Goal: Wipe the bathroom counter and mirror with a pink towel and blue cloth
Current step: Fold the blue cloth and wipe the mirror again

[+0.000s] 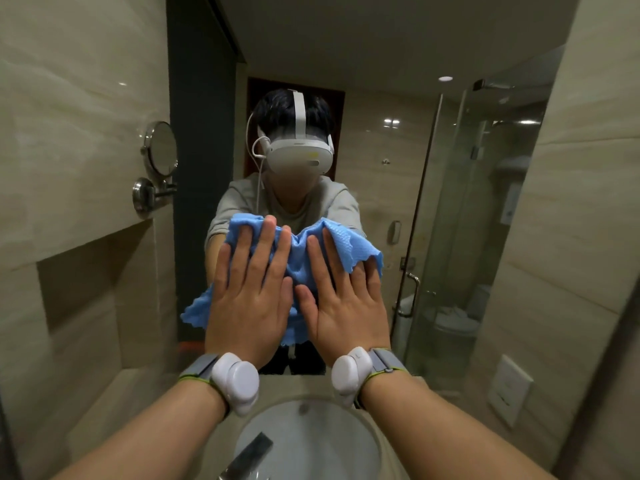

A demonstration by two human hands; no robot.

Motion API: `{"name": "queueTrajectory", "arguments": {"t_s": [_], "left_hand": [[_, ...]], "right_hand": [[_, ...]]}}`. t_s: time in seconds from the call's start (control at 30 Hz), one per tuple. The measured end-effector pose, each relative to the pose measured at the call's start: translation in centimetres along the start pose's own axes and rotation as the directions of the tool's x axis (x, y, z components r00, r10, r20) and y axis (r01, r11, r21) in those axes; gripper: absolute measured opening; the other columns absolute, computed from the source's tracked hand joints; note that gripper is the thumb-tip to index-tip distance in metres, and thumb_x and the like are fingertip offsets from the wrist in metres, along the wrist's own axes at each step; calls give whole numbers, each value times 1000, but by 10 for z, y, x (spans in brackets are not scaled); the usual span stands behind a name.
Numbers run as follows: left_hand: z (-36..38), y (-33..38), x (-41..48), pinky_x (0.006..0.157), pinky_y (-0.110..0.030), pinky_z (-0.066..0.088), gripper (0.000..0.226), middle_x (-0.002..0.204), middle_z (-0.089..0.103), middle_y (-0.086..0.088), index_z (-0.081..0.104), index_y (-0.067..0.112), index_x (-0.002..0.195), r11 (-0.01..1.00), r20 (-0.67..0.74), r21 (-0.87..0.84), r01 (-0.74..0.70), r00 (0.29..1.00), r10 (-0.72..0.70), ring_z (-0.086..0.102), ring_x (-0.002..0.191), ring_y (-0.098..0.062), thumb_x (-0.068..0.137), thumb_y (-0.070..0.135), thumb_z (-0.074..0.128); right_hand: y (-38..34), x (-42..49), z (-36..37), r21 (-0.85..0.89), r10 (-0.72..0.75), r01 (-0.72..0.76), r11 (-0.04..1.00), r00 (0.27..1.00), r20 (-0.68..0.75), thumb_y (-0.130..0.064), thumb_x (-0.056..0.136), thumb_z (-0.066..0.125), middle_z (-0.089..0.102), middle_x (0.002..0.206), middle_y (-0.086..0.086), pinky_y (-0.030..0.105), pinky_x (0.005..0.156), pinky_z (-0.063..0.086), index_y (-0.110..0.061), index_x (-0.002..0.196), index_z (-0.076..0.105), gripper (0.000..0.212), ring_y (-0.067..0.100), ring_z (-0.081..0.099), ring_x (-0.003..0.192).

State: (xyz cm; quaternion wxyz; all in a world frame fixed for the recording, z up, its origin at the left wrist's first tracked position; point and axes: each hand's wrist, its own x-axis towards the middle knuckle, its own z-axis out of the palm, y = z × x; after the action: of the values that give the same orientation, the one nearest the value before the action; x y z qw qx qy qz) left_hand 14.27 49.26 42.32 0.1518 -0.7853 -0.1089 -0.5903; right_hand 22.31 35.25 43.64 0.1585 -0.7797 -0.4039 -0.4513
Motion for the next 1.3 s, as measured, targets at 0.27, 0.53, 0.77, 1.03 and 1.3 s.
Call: {"name": "queueTrajectory", "arguments": {"t_s": [0.27, 0.53, 0.77, 1.03, 1.3], "left_hand": [[-6, 34, 66, 130, -51, 4, 59, 172, 10, -13, 17, 11, 164, 996, -11, -15, -86, 996, 86, 6, 159, -34, 111, 33, 29], [14, 103, 118, 128, -54, 15, 59, 171, 18, -13, 22, 14, 163, 986, -87, -36, -161, 984, 158, 14, 158, -35, 110, 34, 35], [17, 101, 115, 128, -53, 13, 59, 171, 18, -13, 22, 14, 164, 985, -104, -12, -172, 980, 170, 15, 158, -35, 111, 36, 37], [26, 111, 95, 129, -54, 10, 60, 171, 15, -13, 18, 14, 164, 980, -87, -31, -198, 977, 195, 11, 159, -35, 111, 36, 35], [38, 133, 61, 129, -53, 9, 56, 172, 14, -13, 21, 13, 164, 964, -50, -66, -258, 966, 255, 12, 159, -35, 113, 36, 24]], "right_hand": [[38, 26, -18, 26, 136, -134, 991, 985, -104, -57, 102, 21, -6, 167, -1, 49, 122, 5, -23, 160, -3, 71, 33, 32, 145], [123, 40, -42, -40, 191, -201, 979, 964, -188, -60, 102, 13, -4, 167, 3, 49, 121, 16, -19, 160, -3, 72, 21, 4, 154], [120, 37, -41, -28, 202, -210, 977, 963, -176, -58, 103, 18, -6, 167, 2, 52, 120, 18, -19, 159, -4, 73, 22, 1, 154], [124, 14, -29, -26, 196, -203, 979, 968, -153, -55, 103, 20, -7, 167, 4, 52, 122, 14, -20, 159, -8, 71, 24, -2, 154], [145, -29, -13, -51, 175, -180, 982, 981, -79, -56, 102, 21, -8, 167, 2, 51, 122, 14, -20, 159, -10, 74, 25, 3, 154]]}}
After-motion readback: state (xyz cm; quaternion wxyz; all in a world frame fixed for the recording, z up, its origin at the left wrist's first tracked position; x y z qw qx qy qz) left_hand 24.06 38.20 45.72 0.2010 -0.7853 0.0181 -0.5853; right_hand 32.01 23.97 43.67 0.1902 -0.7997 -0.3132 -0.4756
